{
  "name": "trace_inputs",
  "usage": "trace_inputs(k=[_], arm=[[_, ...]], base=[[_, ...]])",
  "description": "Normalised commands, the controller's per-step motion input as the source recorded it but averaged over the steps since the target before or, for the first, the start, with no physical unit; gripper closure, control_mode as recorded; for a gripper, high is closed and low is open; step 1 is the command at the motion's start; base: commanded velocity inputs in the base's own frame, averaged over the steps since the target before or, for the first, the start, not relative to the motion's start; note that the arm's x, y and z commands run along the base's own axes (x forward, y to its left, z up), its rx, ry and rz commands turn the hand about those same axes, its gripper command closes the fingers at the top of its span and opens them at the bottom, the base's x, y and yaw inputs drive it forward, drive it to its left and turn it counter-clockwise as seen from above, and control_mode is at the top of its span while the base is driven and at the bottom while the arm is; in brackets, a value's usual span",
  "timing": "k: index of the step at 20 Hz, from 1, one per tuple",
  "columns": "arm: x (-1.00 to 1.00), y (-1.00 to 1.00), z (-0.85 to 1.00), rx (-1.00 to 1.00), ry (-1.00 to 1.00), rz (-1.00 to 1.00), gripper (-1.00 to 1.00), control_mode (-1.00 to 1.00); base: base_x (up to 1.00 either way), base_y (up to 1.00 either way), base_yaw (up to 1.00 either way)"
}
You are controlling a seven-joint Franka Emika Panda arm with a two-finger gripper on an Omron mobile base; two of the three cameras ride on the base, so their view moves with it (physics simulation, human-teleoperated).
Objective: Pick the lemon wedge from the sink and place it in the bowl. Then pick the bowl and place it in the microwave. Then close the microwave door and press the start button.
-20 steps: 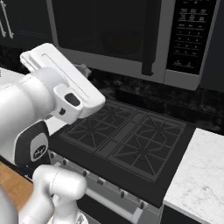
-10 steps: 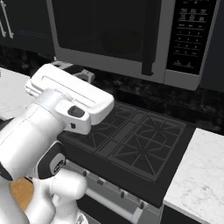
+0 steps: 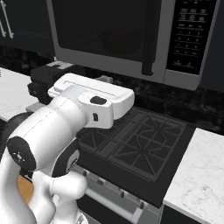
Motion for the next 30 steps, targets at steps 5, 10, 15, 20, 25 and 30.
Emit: trace_inputs(k=[5,10,15,20,25,30], arm=[[0.01,-0.56,-0.1,0.02,0.26,0.06,1.0,-1.0],[0.2,-0.48,0.0,0.08,0.13,0.07,1.0,-1.0],[0.3,-0.26,0.03,0.04,0.01,0.02,1.0,-1.0],[0.32,-0.19,0.02,0.02,0.0,0.0,1.0,-1.0],[0.37,-0.28,0.0,0.03,0.0,0.0,1.0,-1.0],[0.43,-0.27,0.0,0.02,0.0,0.0,1.0,-1.0]], base=[[0.0,0.0,0.0],[0.0,0.0,0.0],[0.0,0.0,0.0],[0.0,0.0,0.0],[0.0,0.0,0.0],[0.0,0.0,0.0]])
